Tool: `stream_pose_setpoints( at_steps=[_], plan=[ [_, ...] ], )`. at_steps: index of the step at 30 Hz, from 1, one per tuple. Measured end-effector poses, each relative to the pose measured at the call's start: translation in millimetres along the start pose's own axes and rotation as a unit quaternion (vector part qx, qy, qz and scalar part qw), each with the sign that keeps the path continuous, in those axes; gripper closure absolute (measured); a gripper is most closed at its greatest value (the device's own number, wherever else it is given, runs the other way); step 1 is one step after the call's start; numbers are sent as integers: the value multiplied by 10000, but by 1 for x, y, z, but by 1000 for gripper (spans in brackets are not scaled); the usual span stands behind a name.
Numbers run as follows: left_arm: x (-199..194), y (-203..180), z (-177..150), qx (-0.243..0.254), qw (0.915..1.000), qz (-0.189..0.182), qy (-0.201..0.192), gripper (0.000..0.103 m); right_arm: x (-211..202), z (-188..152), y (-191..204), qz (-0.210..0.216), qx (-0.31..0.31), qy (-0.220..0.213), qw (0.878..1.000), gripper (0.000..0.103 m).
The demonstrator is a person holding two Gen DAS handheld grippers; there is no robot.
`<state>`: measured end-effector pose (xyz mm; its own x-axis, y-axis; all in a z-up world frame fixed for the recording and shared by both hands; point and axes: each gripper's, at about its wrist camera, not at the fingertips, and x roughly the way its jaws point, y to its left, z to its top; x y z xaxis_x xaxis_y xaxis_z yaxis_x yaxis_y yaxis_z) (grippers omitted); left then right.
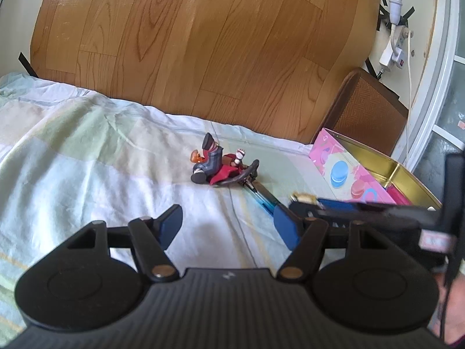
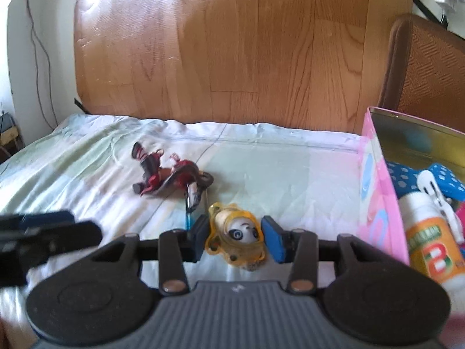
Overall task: Organize rigid objects
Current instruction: 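Close the right gripper around the yellow toy figurine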
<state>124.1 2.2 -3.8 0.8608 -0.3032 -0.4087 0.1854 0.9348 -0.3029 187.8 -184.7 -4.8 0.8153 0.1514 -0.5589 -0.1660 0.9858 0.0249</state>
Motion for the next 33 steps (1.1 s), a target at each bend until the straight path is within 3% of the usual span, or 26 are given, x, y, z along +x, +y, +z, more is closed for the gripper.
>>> stream_pose_setpoints(
  at_steps=[15, 33],
  plan=[
    [-2, 0, -1, 16, 10000, 29, 11, 29, -96, -61, 40, 229, -1088, -264, 9935, 63],
    [-2, -1, -2, 101, 9999, 20, 35, 28, -111, -72, 41, 279, -1040, -279, 9938, 63]
  ],
)
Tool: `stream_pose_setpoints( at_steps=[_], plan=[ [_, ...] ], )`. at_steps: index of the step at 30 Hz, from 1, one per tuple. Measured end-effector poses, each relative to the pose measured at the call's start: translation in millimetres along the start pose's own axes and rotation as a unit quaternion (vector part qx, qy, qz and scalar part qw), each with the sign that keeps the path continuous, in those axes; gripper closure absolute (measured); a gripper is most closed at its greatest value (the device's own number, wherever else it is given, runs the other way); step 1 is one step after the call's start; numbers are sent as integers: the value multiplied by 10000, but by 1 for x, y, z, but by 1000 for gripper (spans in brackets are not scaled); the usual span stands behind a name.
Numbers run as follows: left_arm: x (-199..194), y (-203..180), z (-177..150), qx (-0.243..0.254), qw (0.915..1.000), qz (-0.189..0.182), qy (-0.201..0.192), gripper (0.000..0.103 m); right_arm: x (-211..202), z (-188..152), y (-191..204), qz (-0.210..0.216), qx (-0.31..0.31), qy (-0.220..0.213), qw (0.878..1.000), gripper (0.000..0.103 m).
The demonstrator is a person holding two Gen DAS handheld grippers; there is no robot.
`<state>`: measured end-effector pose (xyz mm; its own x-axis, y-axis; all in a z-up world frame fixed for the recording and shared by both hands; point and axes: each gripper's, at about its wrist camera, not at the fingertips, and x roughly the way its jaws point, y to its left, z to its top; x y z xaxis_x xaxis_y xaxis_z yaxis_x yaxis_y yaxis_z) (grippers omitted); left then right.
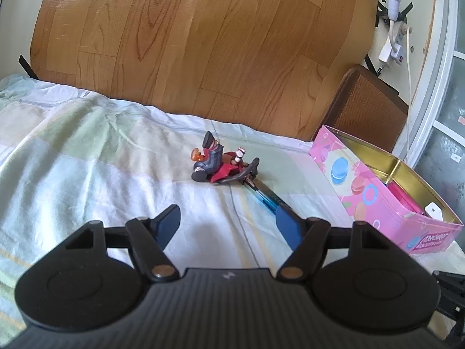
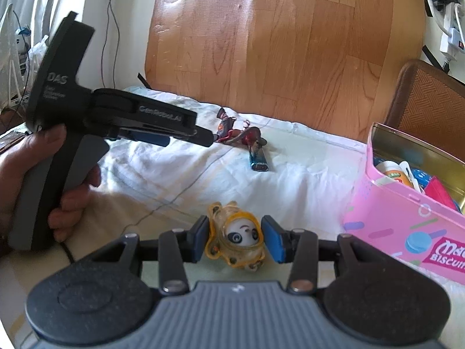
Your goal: Organize rigid objects
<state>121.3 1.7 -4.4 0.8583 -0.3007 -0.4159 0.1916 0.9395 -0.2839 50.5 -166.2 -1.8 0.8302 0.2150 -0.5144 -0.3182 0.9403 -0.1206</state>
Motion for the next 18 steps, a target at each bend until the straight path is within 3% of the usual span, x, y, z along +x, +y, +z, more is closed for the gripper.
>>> stream_pose_setpoints(
  at_steps=[7, 12, 18],
  plan=[
    [2, -4, -1, 148, 9998, -15, 121, 28, -20, -14, 5, -155, -263, -23, 9995, 63],
    [3, -9, -3, 270, 9993, 44, 260, 28, -29, -21, -7, -265, -53, -10, 9996, 63],
    [-4, -10, -11, 7, 9985, -101, 536, 28, -33, -23, -15, -253, 93, 73, 9996, 58]
  ],
)
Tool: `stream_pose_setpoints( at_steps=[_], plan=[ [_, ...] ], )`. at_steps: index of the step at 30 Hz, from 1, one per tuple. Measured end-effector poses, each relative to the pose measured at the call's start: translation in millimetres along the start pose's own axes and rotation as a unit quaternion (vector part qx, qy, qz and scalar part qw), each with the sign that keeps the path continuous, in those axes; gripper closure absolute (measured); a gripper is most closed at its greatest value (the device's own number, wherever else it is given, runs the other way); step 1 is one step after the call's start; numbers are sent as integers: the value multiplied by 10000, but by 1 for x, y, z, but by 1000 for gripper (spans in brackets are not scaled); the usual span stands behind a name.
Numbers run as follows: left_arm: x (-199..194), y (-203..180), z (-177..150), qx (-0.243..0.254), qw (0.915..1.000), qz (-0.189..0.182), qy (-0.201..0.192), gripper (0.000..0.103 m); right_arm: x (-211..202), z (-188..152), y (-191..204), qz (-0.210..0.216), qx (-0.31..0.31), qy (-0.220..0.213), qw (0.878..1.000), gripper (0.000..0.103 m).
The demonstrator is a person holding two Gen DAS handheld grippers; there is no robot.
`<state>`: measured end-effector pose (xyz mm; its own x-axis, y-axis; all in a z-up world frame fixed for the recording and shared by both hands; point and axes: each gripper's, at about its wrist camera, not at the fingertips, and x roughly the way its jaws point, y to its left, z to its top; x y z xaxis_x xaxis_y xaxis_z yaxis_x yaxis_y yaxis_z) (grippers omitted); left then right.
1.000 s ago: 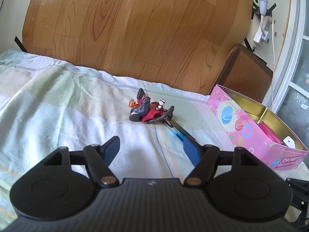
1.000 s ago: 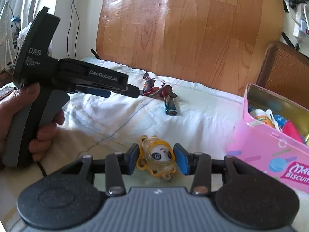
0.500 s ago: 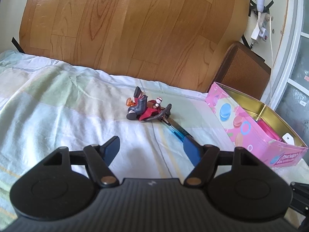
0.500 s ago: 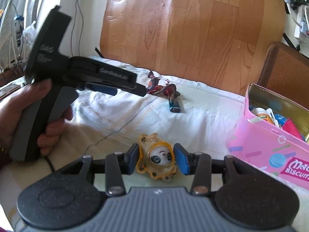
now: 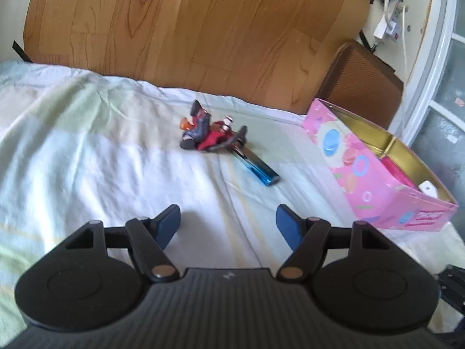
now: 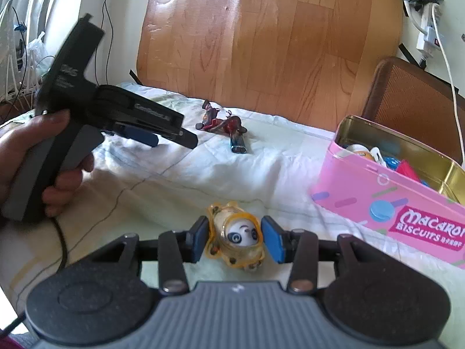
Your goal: Organize rigid objects
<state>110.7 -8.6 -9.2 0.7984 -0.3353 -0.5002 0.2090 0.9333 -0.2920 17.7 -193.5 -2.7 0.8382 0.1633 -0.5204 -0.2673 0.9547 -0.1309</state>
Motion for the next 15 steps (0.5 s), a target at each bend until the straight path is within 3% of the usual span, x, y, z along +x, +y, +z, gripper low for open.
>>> stream_pose_setpoints(
  at_steps=[3, 9, 15],
  plan=[
    [-6, -4, -3, 3, 9999, -64, 98, 28, -1, -1, -1, 71, 6, 64, 10000, 53],
    [-15, -16, -6, -247, 9963, -706, 433, 29, -5, -7, -2, 48, -26, 109, 9999, 43],
    [-16, -41, -11, -446, 9813, -1619, 945, 29, -6, -7, -7, 87, 55, 134, 9999, 41]
  ],
)
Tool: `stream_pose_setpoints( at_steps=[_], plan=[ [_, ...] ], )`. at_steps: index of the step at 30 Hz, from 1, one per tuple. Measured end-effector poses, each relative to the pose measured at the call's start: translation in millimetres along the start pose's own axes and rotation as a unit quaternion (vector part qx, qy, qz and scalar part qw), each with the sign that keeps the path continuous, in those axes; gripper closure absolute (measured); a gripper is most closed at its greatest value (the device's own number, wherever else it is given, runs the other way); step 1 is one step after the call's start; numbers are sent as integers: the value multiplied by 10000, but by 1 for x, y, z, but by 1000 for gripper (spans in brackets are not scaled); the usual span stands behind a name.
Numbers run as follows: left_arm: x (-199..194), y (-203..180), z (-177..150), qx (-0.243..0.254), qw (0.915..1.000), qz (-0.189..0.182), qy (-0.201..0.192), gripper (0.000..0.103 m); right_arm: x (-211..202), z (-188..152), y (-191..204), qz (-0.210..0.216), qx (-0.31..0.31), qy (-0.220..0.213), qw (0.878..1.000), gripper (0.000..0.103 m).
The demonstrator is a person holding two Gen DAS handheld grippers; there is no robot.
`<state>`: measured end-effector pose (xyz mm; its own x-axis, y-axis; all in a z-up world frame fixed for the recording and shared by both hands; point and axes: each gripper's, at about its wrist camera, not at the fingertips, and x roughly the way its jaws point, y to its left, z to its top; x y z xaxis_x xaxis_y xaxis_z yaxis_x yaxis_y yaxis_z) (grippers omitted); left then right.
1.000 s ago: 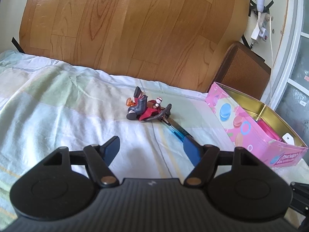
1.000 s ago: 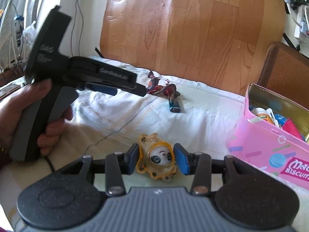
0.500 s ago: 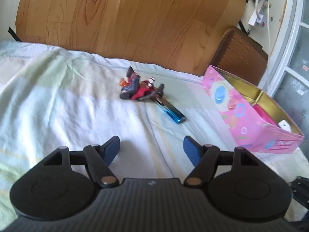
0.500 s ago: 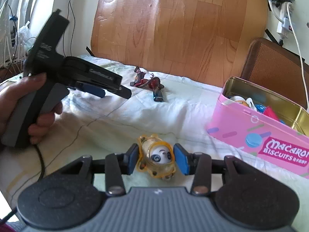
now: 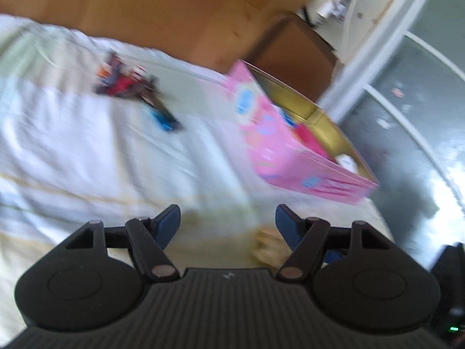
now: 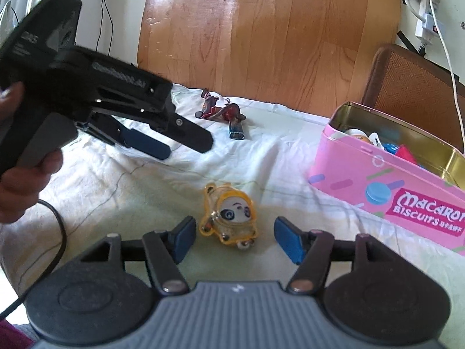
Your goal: Organize rigid objects
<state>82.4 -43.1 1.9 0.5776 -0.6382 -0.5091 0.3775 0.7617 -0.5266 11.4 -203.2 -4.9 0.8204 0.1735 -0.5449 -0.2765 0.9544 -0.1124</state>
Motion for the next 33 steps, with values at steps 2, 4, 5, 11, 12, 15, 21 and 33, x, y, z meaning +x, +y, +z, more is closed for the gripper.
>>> stream_pose_setpoints(
  at_steps=[2, 4, 5, 11, 12, 15, 21, 33],
  plan=[
    [5, -7, -4, -34, 9996, -212, 170, 29, -1, -1, -1, 25, -1, -11, 10000, 42],
    [12, -14, -7, -55, 9986, -391, 351, 29, -2, -1, -2, 68, 27, -17, 10000, 43],
    [16, -17, -9, -60, 9979, -467, 447, 30, -1, -2, -3, 120, 52, -2, 9999, 47],
    [38, -34, -10, 246, 9970, -391, 618, 44, -2, 0, -8, 252, 221, -78, 9994, 60],
    [39, -39, -6, 331, 9969, -404, 588, 44, -3, 1, -9, 212, 245, -180, 9993, 60],
    [41, -52, 14, 444, 9964, -579, 423, 44, -15, 10, -19, -57, 277, -721, 9970, 60],
    [77, -95, 63, 837, 9920, -913, 238, 44, -22, 32, -59, -809, 416, -1360, 9865, 60],
    [166, -120, 94, 984, 9935, -329, 464, 38, 37, 40, -153, -2030, 1144, -1051, 9668, 49]
  ],
)
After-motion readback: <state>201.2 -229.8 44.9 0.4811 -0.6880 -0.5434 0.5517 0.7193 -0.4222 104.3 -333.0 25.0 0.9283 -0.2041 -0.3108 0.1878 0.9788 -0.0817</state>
